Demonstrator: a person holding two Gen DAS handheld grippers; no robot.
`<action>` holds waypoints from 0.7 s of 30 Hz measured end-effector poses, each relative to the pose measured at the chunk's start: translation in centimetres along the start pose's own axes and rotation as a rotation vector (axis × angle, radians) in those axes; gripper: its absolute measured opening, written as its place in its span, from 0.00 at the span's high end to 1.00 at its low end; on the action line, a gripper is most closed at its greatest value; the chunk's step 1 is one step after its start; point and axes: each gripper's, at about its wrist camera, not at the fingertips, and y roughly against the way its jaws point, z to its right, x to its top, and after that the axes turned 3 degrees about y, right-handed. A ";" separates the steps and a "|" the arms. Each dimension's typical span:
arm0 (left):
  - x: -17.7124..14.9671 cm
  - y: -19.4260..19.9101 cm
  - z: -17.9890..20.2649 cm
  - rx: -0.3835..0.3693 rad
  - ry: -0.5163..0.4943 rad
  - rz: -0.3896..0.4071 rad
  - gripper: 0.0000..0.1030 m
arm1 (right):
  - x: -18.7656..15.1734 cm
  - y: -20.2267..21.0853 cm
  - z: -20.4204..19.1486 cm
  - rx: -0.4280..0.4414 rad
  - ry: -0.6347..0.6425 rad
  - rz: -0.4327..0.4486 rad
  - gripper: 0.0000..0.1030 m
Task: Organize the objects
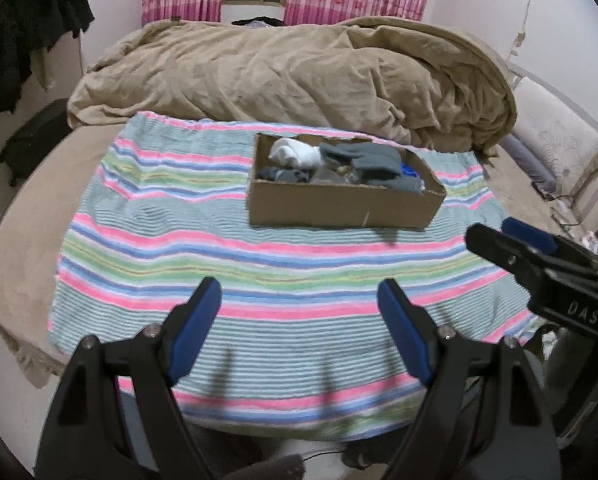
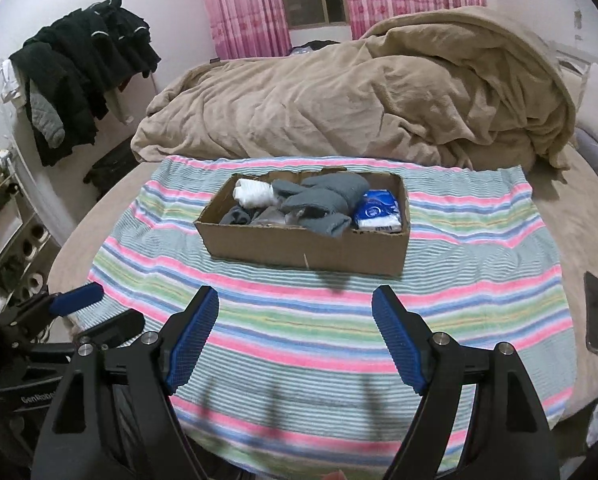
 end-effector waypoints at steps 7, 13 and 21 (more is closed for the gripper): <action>-0.3 1.2 0.2 0.026 -0.016 0.018 0.21 | -0.9 0.7 0.1 -0.008 -0.018 0.001 0.21; -0.2 1.6 0.4 0.020 -0.028 0.028 0.21 | -1.0 1.0 0.2 -0.014 -0.016 0.001 0.21; 0.1 1.5 0.8 0.017 -0.038 0.028 0.21 | -1.2 1.0 0.3 -0.016 -0.016 0.001 0.21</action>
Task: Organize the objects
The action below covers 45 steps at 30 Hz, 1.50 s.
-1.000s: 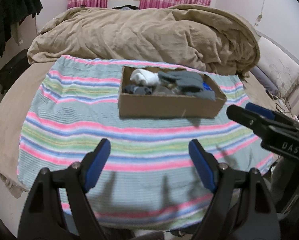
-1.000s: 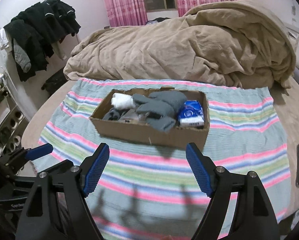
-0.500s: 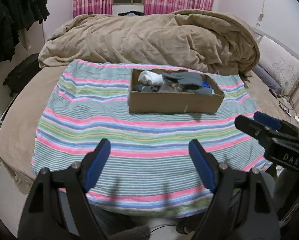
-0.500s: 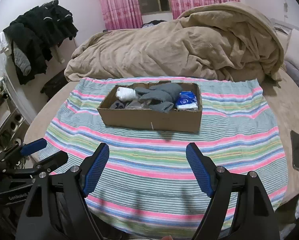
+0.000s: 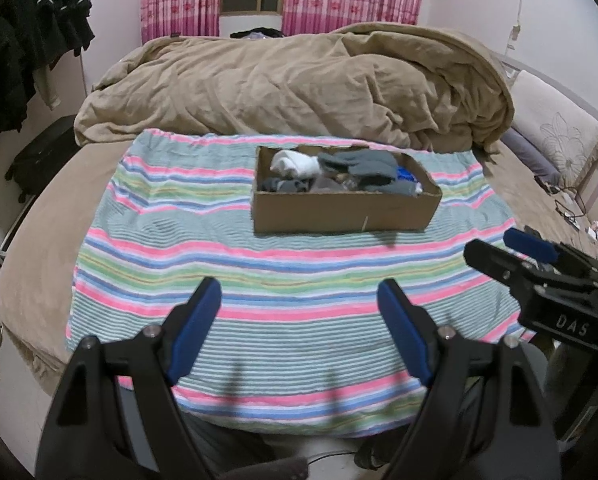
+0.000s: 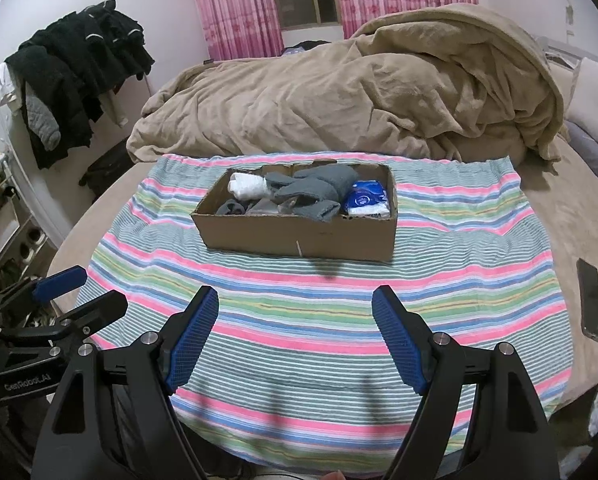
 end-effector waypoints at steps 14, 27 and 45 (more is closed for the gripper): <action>0.8 0.1 -0.4 -0.010 0.002 0.005 0.15 | 0.8 0.1 0.1 0.001 0.001 0.005 0.21; 1.5 -0.3 -0.9 -0.008 0.014 0.007 0.15 | 1.4 -0.3 0.3 -0.005 0.002 0.000 0.20; 1.4 -0.3 -0.8 -0.010 0.014 0.007 0.15 | 1.6 -0.6 0.2 -0.004 0.002 -0.004 0.21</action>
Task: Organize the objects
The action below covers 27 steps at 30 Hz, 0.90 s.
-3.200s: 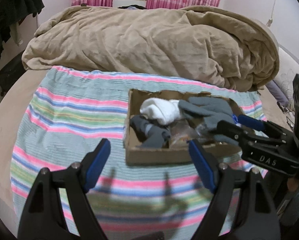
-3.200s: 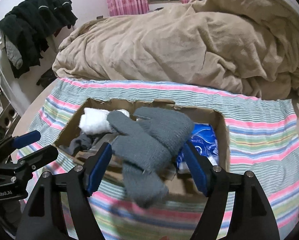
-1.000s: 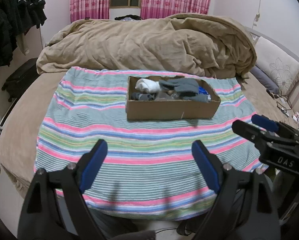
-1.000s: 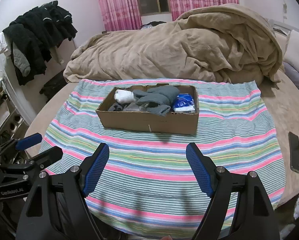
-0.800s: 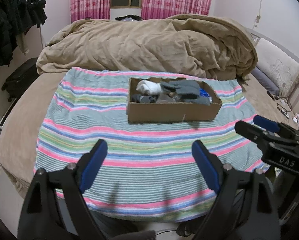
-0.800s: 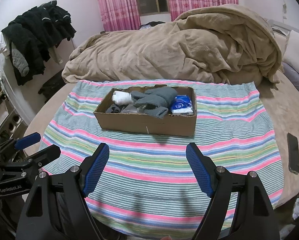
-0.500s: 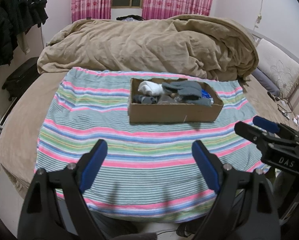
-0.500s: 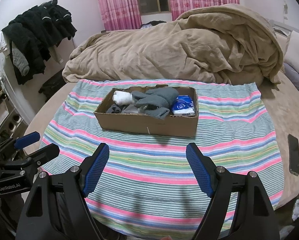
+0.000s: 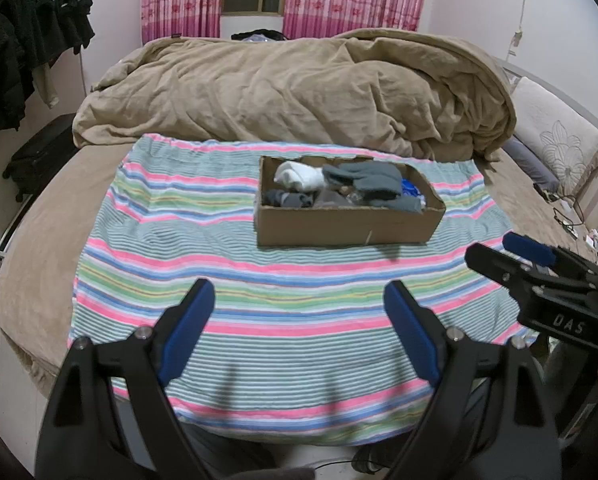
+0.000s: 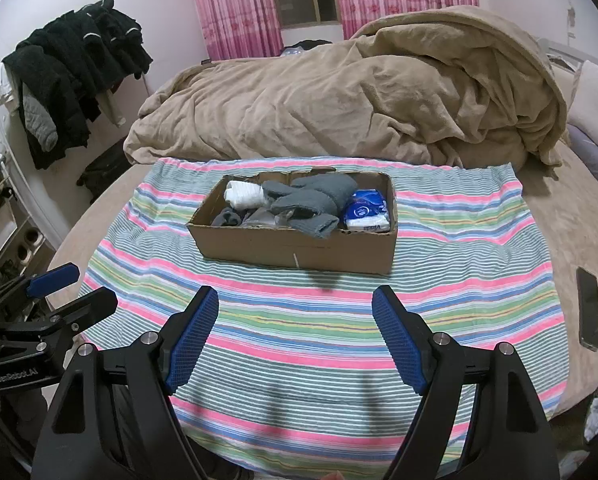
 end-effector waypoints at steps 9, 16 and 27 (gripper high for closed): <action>0.1 -0.1 0.1 -0.002 -0.003 -0.001 0.15 | 0.0 -0.1 0.0 -0.001 0.001 -0.001 0.20; 0.1 -0.1 0.1 -0.003 -0.002 -0.002 0.15 | 0.0 -0.1 -0.1 0.000 0.000 -0.001 0.21; 0.1 -0.1 0.1 -0.003 -0.003 0.000 0.15 | 0.1 -0.1 0.0 0.000 0.000 -0.002 0.20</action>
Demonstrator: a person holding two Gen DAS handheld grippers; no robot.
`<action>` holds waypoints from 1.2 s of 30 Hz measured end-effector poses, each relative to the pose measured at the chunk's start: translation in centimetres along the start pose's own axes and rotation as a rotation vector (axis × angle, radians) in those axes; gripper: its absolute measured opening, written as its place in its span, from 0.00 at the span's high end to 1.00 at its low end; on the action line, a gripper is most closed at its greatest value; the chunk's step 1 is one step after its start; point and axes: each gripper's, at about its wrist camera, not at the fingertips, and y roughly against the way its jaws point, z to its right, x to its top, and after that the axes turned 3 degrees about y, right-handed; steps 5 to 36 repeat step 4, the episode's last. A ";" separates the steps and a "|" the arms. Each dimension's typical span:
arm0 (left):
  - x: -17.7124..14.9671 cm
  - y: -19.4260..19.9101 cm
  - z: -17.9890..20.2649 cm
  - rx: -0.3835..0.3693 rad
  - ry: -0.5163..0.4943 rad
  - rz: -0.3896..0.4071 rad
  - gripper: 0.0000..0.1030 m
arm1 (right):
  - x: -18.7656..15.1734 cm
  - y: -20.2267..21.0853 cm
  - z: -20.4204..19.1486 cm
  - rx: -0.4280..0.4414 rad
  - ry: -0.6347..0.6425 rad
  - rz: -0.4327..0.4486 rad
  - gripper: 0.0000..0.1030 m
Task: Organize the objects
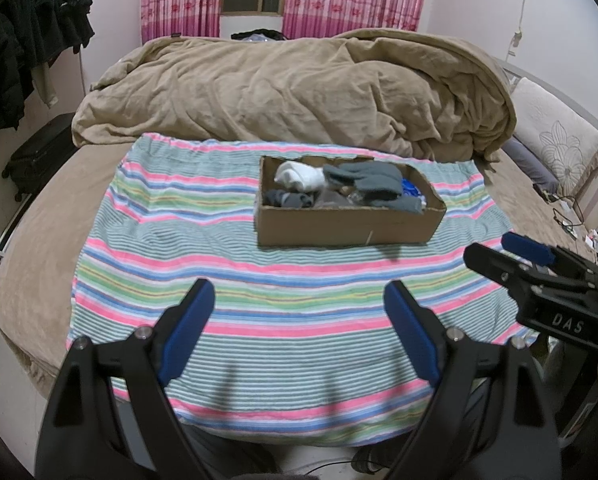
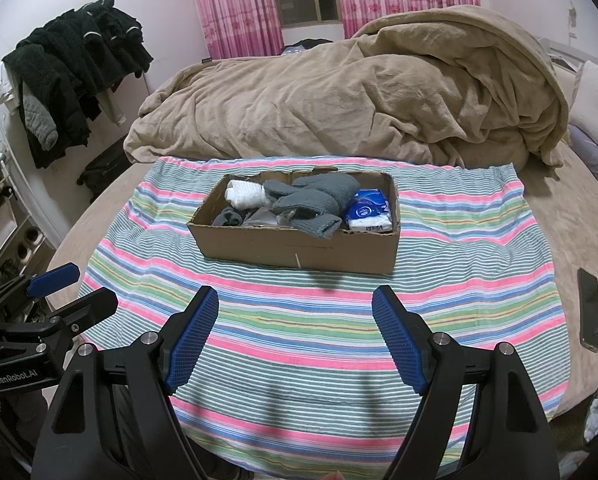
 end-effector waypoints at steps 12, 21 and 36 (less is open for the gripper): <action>0.0 -0.3 0.1 -0.003 -0.008 -0.001 0.15 | -0.1 -0.1 0.0 0.000 0.000 -0.001 0.20; 0.0 -0.3 0.1 -0.003 -0.008 -0.001 0.15 | -0.1 -0.1 0.0 0.000 0.000 -0.001 0.20; 0.0 -0.3 0.1 -0.003 -0.008 -0.001 0.15 | -0.1 -0.1 0.0 0.000 0.000 -0.001 0.20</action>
